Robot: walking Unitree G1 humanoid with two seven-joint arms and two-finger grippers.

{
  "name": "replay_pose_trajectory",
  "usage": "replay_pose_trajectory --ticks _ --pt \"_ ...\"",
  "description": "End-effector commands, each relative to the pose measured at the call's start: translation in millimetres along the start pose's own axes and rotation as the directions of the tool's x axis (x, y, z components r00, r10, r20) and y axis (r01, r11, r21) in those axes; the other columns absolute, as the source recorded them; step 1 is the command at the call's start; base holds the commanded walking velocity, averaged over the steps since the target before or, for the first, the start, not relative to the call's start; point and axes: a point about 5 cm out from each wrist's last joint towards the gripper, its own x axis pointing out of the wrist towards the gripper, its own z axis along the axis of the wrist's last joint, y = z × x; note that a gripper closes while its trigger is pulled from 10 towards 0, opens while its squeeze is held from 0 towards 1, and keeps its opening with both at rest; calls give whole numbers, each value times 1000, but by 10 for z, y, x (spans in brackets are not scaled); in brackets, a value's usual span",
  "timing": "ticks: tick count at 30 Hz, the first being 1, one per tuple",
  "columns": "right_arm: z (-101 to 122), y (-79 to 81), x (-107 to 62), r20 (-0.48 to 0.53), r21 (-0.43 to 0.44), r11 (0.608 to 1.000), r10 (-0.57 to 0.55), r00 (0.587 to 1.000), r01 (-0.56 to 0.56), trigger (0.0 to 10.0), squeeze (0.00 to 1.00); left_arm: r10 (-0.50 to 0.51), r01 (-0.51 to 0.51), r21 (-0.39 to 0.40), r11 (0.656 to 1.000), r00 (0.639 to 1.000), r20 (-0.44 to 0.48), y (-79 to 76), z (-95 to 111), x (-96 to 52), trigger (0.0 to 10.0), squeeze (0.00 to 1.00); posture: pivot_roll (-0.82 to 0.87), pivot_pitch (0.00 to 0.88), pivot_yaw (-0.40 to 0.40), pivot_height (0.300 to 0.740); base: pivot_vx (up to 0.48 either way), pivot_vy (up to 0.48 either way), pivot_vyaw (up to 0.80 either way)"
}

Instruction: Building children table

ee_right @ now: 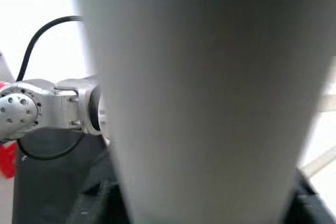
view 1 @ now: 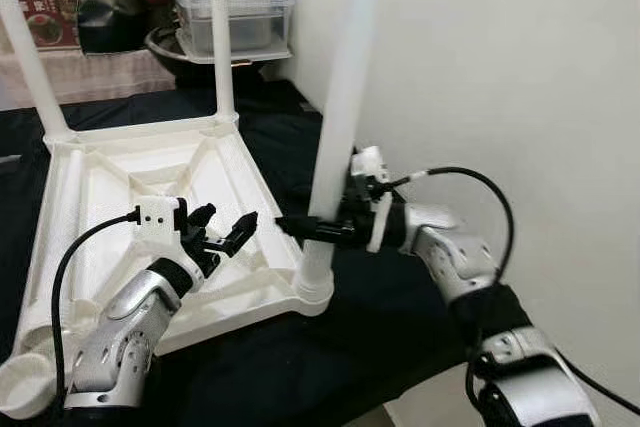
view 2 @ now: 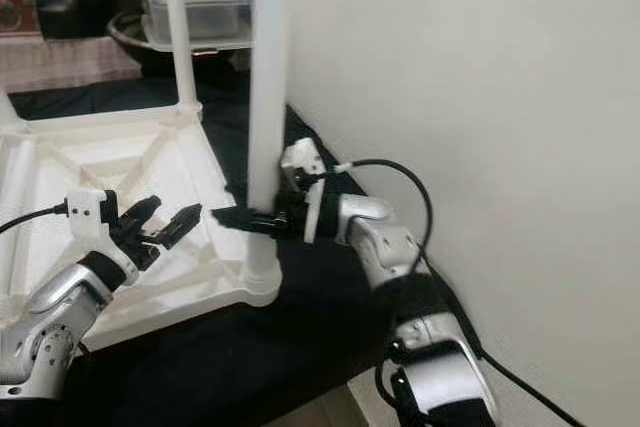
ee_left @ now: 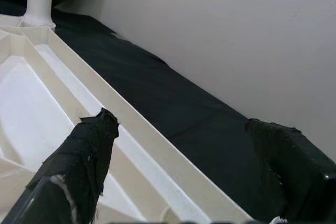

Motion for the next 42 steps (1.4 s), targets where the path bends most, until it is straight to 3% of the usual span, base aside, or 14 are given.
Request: replay_pose_trajectory --ticks 1,5,8,10,11,15,16,17,19,20,21,26,27,42 --pt "-15 11 67 -17 -1 999 35 999 -35 0 0 9 -10 7 1000 1000 4 14 0 -38 10000 0 26 0 -137 740 0 0 0" --pt "-136 -230 -17 -116 -9 957 -288 951 289 0 0 15 -15 5 1000 1000 3 20 -11 -56 10000 0 17 0 -134 740 0 0 0" --pt "-253 -516 -279 -189 -38 644 -755 628 764 0 0 14 -14 2 1000 1000 0 7 -27 -55 10000 0 7 0 -128 740 0 0 0" --pt "-253 -516 -279 -189 -38 644 -755 628 764 0 0 14 -14 2 1000 1000 0 7 -27 -55 10000 0 7 0 -128 740 0 0 0" --pt "-293 -531 -429 -169 -58 407 -904 392 912 0 0 13 -13 1 1000 1000 -3 4 -32 -46 10000 0 -6 0 -117 740 0 0 0" --pt "-317 -463 -465 -141 -43 271 -955 262 962 0 0 10 -10 -3 1000 1000 -4 -1 -31 -36 10000 0 -13 0 -104 740 0 0 0" --pt "-321 -334 -349 -137 -5 244 -961 241 970 3961 0 3 -3 -4 1000 1000 -7 -11 -30 -22 10000 0 -15 0 -96 740 0 0 0" --pt "-297 -232 -207 -138 9 293 -947 291 956 10000 0 -1 1 -4 1000 1000 -8 -17 -27 -11 10000 0 -11 0 -95 740 0 0 0" --pt "-217 -136 -48 -100 59 374 -920 378 926 10000 0 -4 4 -4 1000 1000 -8 -17 -20 -3 10000 0 -13 0 -91 740 0 0 0" --pt "-133 -70 38 -55 84 442 -893 447 893 10000 239 -5 5 -2 1000 1000 -8 -11 -14 2 10000 0 -16 0 -89 740 0 0 0" --pt "-51 -41 71 8 108 492 -869 494 864 10000 1000 -5 5 -1 1000 1000 -7 -6 -9 5 10000 0 -16 0 -89 740 0 0 0" --pt "98 -4 114 105 168 684 -728 678 709 10000 1000 -5 5 0 1000 1000 -4 3 1 7 10000 0 -14 0 -92 740 0 0 0" --pt "130 -17 56 120 163 757 -652 749 633 10000 0 -4 4 -1 1000 1000 -2 5 2 6 10000 0 -18 0 -94 740 0 0 0" --pt "-4 227 -146 -4 -11 1000 -10 1000 10 8745 0 -4 4 -2 1000 1000 17 -8 14 0 10000 0 13 0 -130 740 0 0 0"
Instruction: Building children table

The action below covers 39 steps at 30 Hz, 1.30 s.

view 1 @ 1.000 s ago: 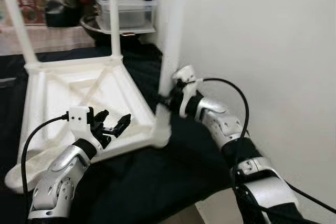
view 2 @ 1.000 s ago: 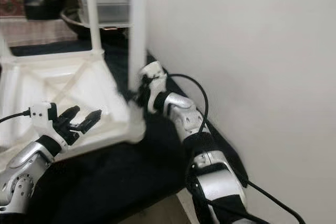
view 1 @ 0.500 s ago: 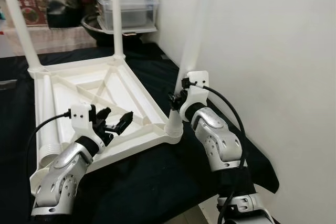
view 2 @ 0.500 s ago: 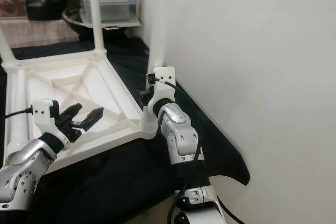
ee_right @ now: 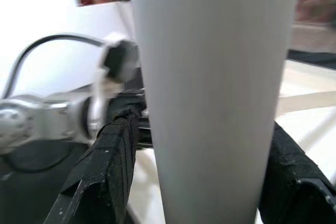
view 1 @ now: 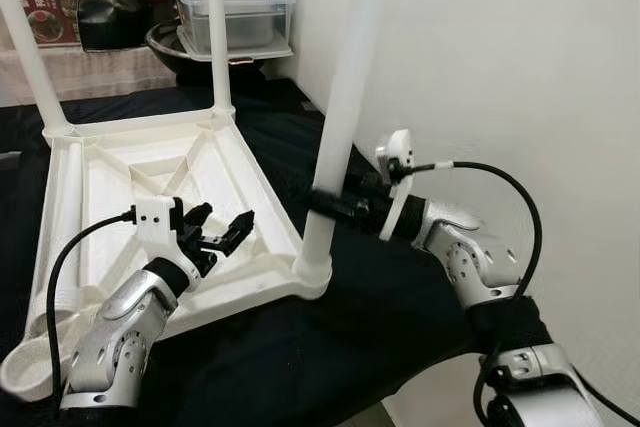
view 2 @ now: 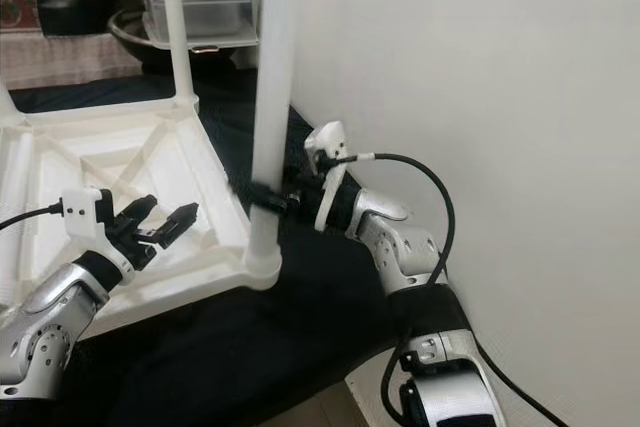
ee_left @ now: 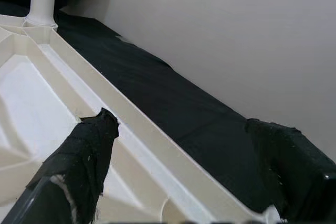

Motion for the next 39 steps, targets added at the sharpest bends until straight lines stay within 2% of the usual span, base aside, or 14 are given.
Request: replay_pose_trajectory --ticks 1,10,13,15,20,23,24,26,27,30,31,32,33,39 --pt "-125 137 161 -63 -2 996 92 994 -92 6431 0 -1 1 0 1000 1000 4 -10 -13 -19 10000 0 21 0 -135 740 0 0 0" --pt "-410 -202 282 -189 17 883 -458 869 469 0 0 -2 2 4 1000 1000 -5 2 -23 -33 10000 0 7 0 -121 740 0 0 0" --pt "-477 -348 74 -213 -4 716 -682 699 698 0 0 -4 4 3 1000 1000 -7 1 -29 -29 10000 0 -1 0 -116 740 0 0 0" --pt "-532 -387 -270 -229 40 424 -878 422 905 0 0 -9 9 -2 1000 1000 -11 -15 -44 -21 10000 0 -16 0 -103 740 0 0 0" --pt "-494 -206 -554 -234 55 203 -949 210 978 0 0 -13 13 -5 1000 1000 -15 -27 -55 -19 10000 0 -22 0 -94 740 0 0 0" --pt "-472 -151 -561 -231 54 210 -949 217 976 588 0 -12 12 -5 1000 1000 -16 -23 -53 -23 10000 0 -24 0 -93 740 0 0 0" --pt "-426 -100 -537 -211 44 237 -947 241 971 10000 0 -10 10 -5 1000 1000 -19 -15 -56 -26 10000 0 -29 0 -88 740 0 0 0" --pt "-337 -36 -453 -160 87 312 -933 322 946 10000 0 -11 11 -6 1000 1000 -22 -10 -60 -23 10000 0 -43 0 -77 740 0 0 0" --pt "-246 1 -387 -104 124 372 -917 385 920 10000 1000 -15 14 -7 1000 1000 -24 -12 -65 -13 10000 0 -46 0 -76 740 0 0 0" --pt "-100 62 -287 -24 176 512 -852 524 841 10000 1000 -22 22 -9 1000 999 -24 -21 -65 9 10000 0 -45 0 -77 740 0 0 0" --pt "-6 104 -253 19 184 629 -771 637 756 10000 0 -24 24 -9 1000 999 -21 -23 -60 20 10000 0 -47 0 -79 740 0 0 0" --pt "-6 104 -253 19 184 629 -771 637 756 10000 0 -24 24 -9 1000 999 -21 -23 -60 20 10000 0 -47 0 -79 740 0 0 0" --pt "130 230 -237 78 164 806 -586 807 569 10000 0 -24 24 -10 1000 1000 -17 -20 -54 25 10000 0 -45 0 -82 740 0 0 0" --pt "152 413 -317 61 42 964 -265 962 263 10000 0 -20 20 -9 1000 1000 -17 -16 -65 16 10000 0 -38 0 -90 740 0 0 0"
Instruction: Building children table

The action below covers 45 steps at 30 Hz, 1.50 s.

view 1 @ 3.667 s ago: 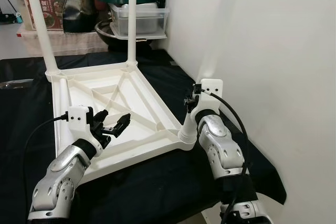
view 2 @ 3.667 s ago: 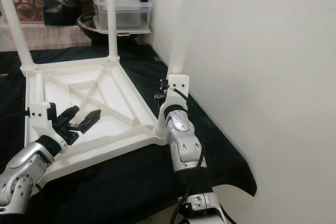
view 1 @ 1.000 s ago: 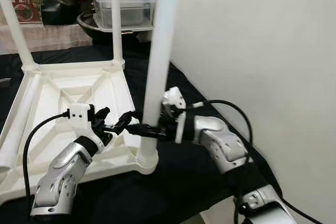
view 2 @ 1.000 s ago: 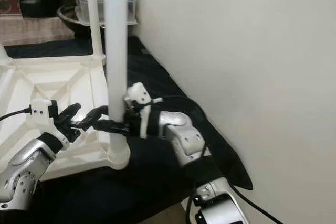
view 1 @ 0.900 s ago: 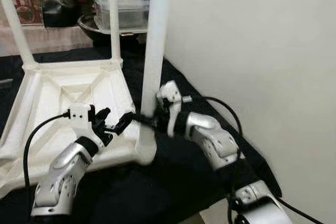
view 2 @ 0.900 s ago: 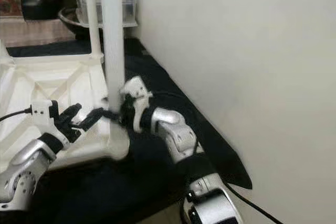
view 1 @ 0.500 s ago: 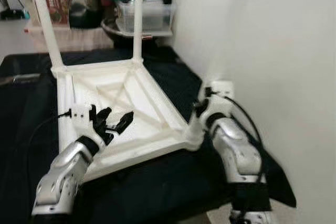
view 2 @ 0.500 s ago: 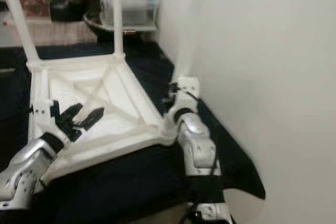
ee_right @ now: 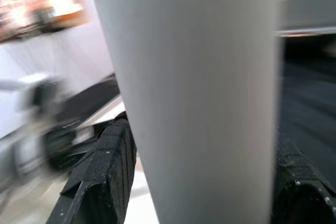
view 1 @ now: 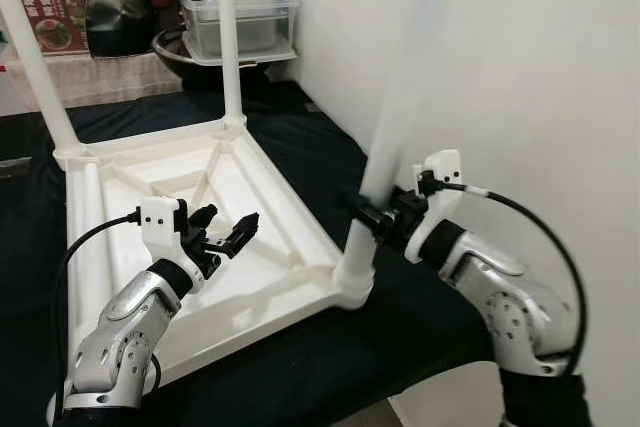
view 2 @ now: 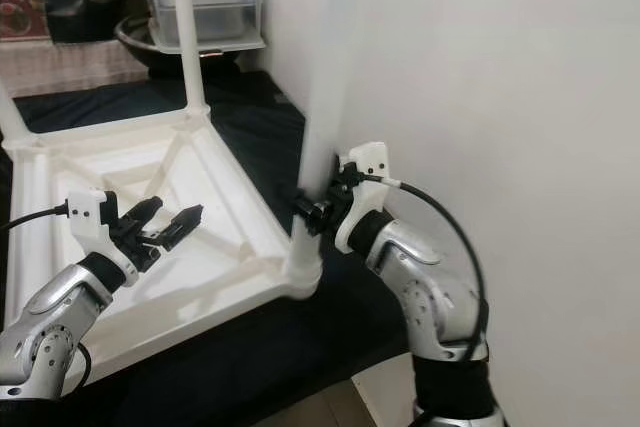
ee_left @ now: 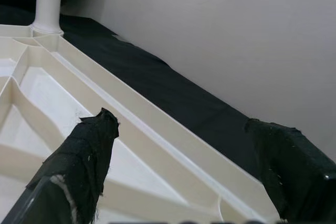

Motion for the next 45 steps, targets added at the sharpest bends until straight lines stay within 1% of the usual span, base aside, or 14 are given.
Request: replay_pose_trajectory --ticks 1,11,12,18,20,23,28,33,34,38,39,42,44,45 --pt "-27 135 25 -17 -17 984 178 984 -178 10000 0 5 -5 -5 1000 1000 -8 8 -43 5 10000 0 -33 0 -94 740 0 0 0" --pt "-278 288 256 -167 -51 883 452 876 -466 10000 0 16 -16 3 1000 1000 6 18 -12 -4 10000 0 -3 0 -121 740 0 0 0" --pt "-341 202 364 -196 -47 913 390 900 -406 0 0 24 -25 5 1000 1000 9 28 -7 -29 10000 0 17 0 -138 740 0 0 0" --pt "-361 149 404 -210 -42 929 351 912 -367 0 0 28 -28 6 1000 1000 9 33 -6 -41 10000 0 17 0 -138 740 0 0 0" --pt "-444 -119 497 -271 -57 994 78 960 -96 0 0 31 -31 5 999 999 8 36 -15 -54 10000 0 11 0 -136 740 0 0 0" --pt "-622 -706 382 -296 -136 754 -650 701 642 0 0 26 -26 -1 1000 1000 3 8 -43 -38 10000 0 -1 0 -127 740 0 0 0" --pt "-717 -724 241 -244 -157 555 -823 512 817 0 0 18 -18 -3 1000 1000 0 -8 -43 -15 10000 0 -3 0 -118 740 0 0 0" --pt "-772 -690 213 -236 -148 503 -854 464 851 0 0 14 -14 -3 1000 1000 -3 -8 -43 -13 10000 0 -3 0 -118 740 0 0 0" --pt "-809 -673 216 -261 -129 520 -839 477 844 10000 0 12 -12 -2 1000 1000 -5 -8 -42 -12 10000 0 -9 0 -112 740 0 0 0" --pt "-811 -593 290 -268 -62 600 -780 566 798 10000 0 11 -11 -3 1000 1000 -7 -9 -46 -8 10000 0 -13 0 -110 740 0 0 0" --pt "-770 -554 322 -250 -48 630 -759 602 775 10000 1000 11 -11 -4 1000 1000 -7 -12 -50 -4 10000 0 -16 0 -108 740 0 0 0" --pt "-715 -523 360 -218 -17 654 -740 636 756 10000 1000 10 -10 -5 1000 1000 -8 -16 -56 -2 10000 0 -16 0 -108 740 0 0 0" --pt "-562 -479 424 -151 66 773 -618 772 631 10000 953 10 -10 -8 1000 1000 -7 -21 -63 6 10000 0 -18 0 -110 740 0 0 0" --pt "-459 -448 446 -91 55 836 -540 837 546 10000 0 10 -10 -8 1000 1000 -6 -22 -63 9 10000 0 -18 0 -113 740 0 0 0"
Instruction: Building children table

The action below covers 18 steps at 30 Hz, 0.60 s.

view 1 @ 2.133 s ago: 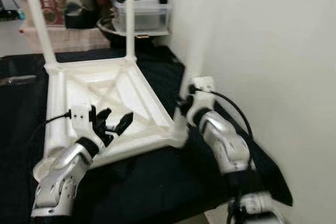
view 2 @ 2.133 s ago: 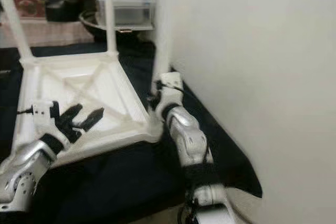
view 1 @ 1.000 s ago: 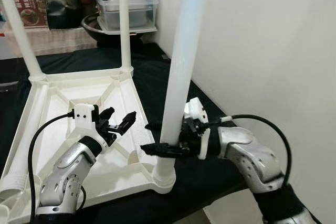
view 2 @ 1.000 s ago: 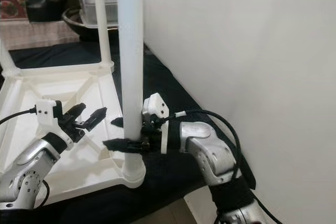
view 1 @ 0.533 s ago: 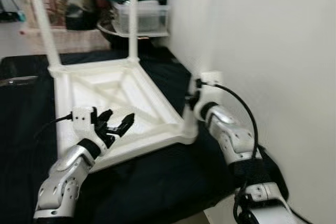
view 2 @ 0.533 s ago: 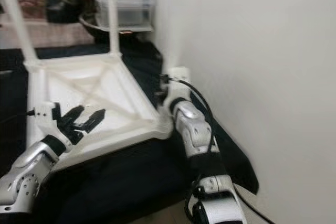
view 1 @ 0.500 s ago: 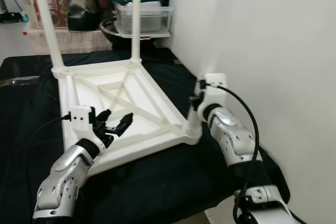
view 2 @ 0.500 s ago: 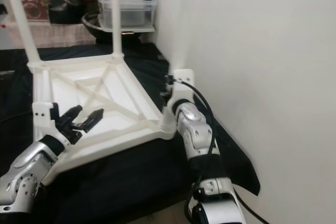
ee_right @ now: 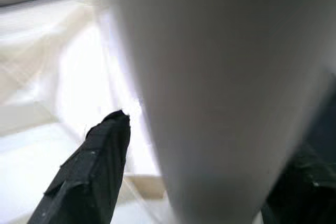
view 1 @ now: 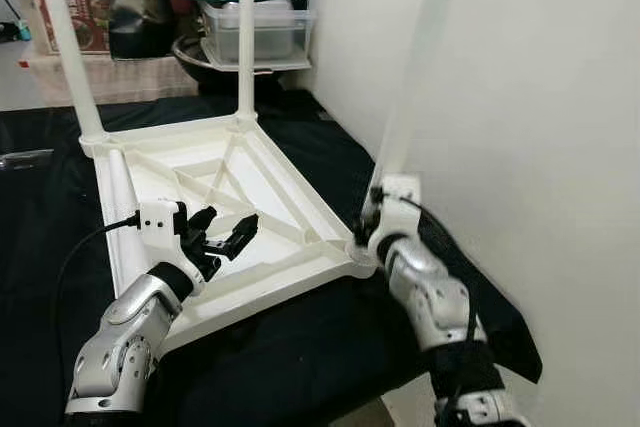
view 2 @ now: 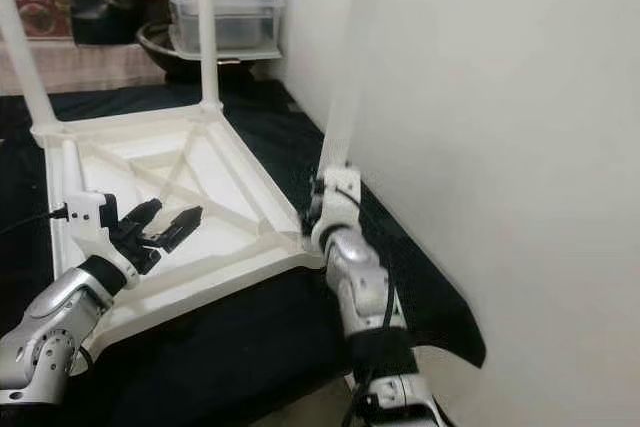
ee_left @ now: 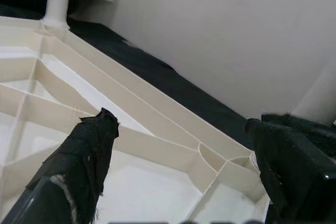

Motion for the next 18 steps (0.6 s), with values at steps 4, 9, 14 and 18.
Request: replay_pose_trajectory --ticks 4,9,14,18 --pt "388 156 -162 185 -73 882 470 863 -465 10000 0 -1 1 2 1000 1000 -8 3 -31 20 10000 0 -23 0 -109 740 0 0 0" --pt "415 39 -207 135 -126 743 669 731 -657 10000 0 -4 4 9 1000 1000 -6 11 -23 38 10000 0 -10 0 -119 740 0 0 0" --pt "317 221 -224 18 -195 589 802 598 -784 10000 0 -3 3 12 1000 1000 1 14 -5 38 10000 0 4 0 -130 740 0 0 0" --pt "269 381 -243 -10 -206 493 863 506 -845 10000 0 -2 2 13 1000 1000 4 8 -4 27 10000 0 16 0 -137 740 0 0 0"
